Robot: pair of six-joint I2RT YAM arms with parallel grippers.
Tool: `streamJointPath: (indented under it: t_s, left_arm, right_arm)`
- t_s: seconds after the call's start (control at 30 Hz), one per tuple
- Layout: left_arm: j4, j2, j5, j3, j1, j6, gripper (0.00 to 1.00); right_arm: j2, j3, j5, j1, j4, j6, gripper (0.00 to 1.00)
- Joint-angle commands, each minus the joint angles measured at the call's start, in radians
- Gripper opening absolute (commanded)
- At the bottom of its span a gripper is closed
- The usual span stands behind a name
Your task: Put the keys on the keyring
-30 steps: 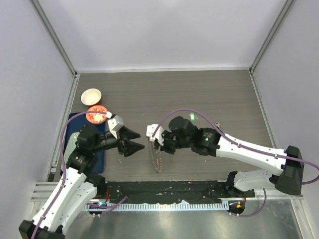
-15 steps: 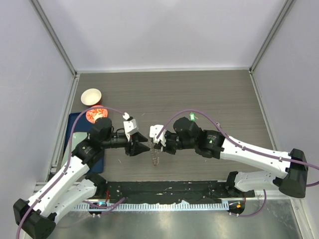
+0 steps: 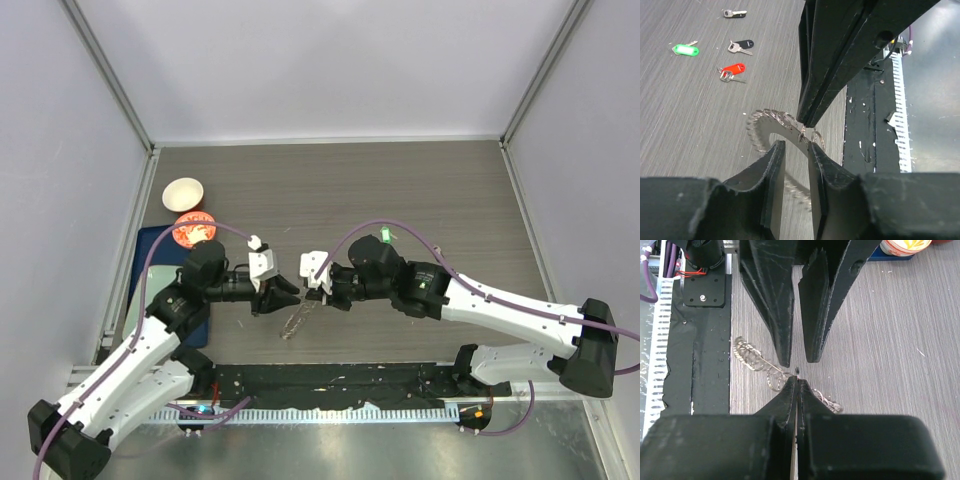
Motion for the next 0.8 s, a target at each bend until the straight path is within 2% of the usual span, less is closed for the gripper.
streamJointPath:
  t_s: [0.0, 0.17, 0.53, 0.77]
  left_arm:
    - [0.05, 0.011, 0.048, 0.015, -0.005, 0.012, 0.26]
    - [0.054, 0.032, 0.065, 0.018, -0.007, 0.006, 0.14]
    - [0.073, 0.047, 0.079, 0.014, -0.03, -0.02, 0.01]
    - [0.099, 0.046, 0.066, 0.01, -0.058, -0.053, 0.01]
  right_arm:
    - [-0.029, 0.018, -0.027, 0.0, 0.078, 0.007, 0.01]
    - [-0.026, 0.018, -0.037, 0.0, 0.078, 0.006, 0.01]
    - [-0.003, 0.017, -0.042, 0.0, 0.081, 0.012, 0.01]
    - [0.006, 0.012, -0.045, 0.0, 0.09, 0.021, 0.01]
